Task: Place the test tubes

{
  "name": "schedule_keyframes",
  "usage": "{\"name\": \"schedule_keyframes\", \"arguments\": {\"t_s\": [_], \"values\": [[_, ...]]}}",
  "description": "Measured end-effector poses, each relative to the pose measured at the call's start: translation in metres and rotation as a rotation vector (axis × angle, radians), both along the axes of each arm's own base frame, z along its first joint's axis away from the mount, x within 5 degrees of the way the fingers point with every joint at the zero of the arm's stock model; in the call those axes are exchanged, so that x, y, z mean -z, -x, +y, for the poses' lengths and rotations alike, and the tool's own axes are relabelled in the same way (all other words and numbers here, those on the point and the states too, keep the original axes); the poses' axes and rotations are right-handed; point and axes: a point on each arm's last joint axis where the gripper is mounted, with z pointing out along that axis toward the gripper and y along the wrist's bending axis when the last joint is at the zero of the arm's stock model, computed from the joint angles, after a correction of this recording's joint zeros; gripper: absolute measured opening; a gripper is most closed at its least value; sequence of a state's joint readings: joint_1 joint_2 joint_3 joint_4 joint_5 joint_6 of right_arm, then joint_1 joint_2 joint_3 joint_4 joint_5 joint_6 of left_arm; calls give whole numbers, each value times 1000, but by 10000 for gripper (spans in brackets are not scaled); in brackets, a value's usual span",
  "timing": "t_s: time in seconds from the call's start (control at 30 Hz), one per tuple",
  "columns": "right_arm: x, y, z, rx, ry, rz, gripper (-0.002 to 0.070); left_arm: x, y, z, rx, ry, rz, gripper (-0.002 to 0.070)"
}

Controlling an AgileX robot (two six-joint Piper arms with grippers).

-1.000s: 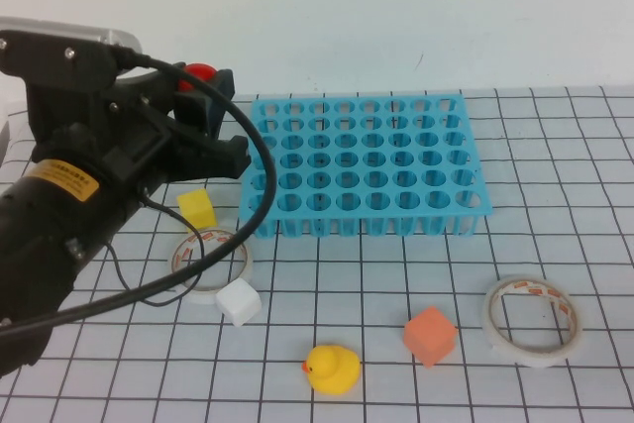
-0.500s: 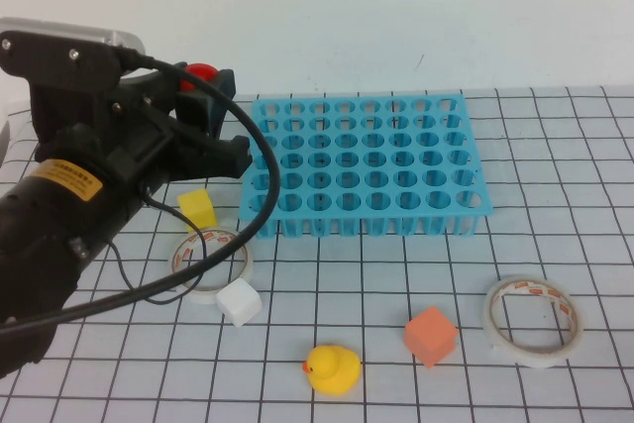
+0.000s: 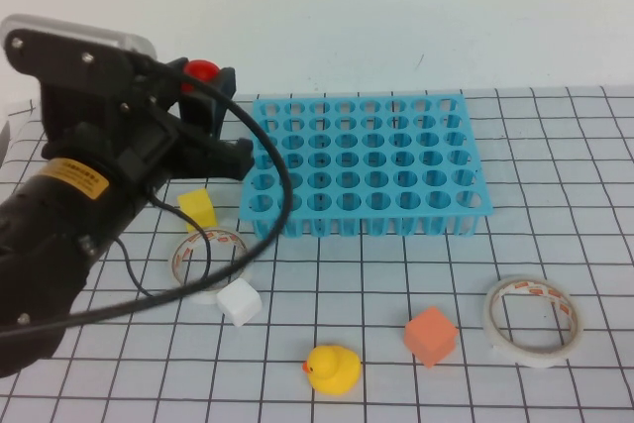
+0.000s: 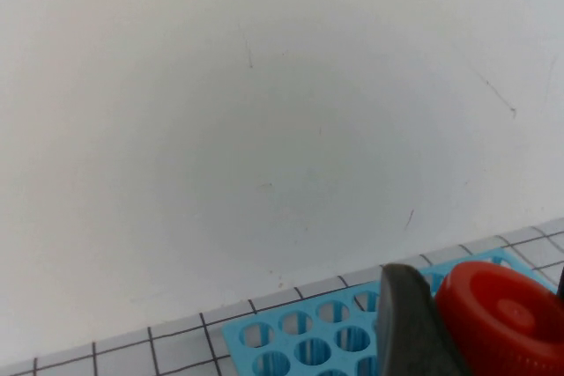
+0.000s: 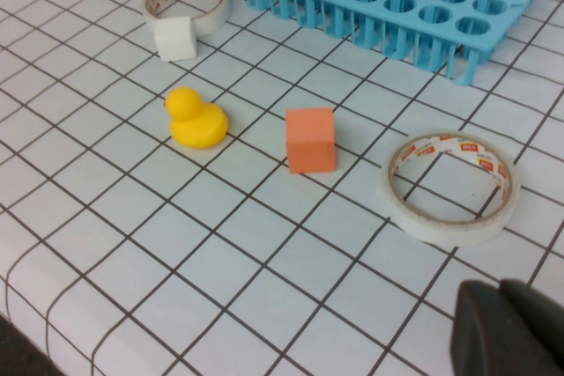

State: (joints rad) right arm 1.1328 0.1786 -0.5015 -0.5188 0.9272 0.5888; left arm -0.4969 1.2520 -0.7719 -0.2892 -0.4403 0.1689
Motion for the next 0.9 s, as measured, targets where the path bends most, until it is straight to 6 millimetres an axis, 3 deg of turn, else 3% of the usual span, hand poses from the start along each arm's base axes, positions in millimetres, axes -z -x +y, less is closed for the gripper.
{"name": "schedule_keyframes", "arguments": {"t_s": [0.17,0.43,0.73,0.9], "values": [[0,0,0,0,0,0,0,6,-6,1,-7,-76,-23,279],[0,0,0,0,-2,-1,-1,20,-32,15,-36,112,80,279],[0,0,0,0,-2,-1,-1,23,-61,3,-34,146,68,279],[0,0,0,0,-2,-1,-1,41,-85,-3,-61,226,9,279]]}}
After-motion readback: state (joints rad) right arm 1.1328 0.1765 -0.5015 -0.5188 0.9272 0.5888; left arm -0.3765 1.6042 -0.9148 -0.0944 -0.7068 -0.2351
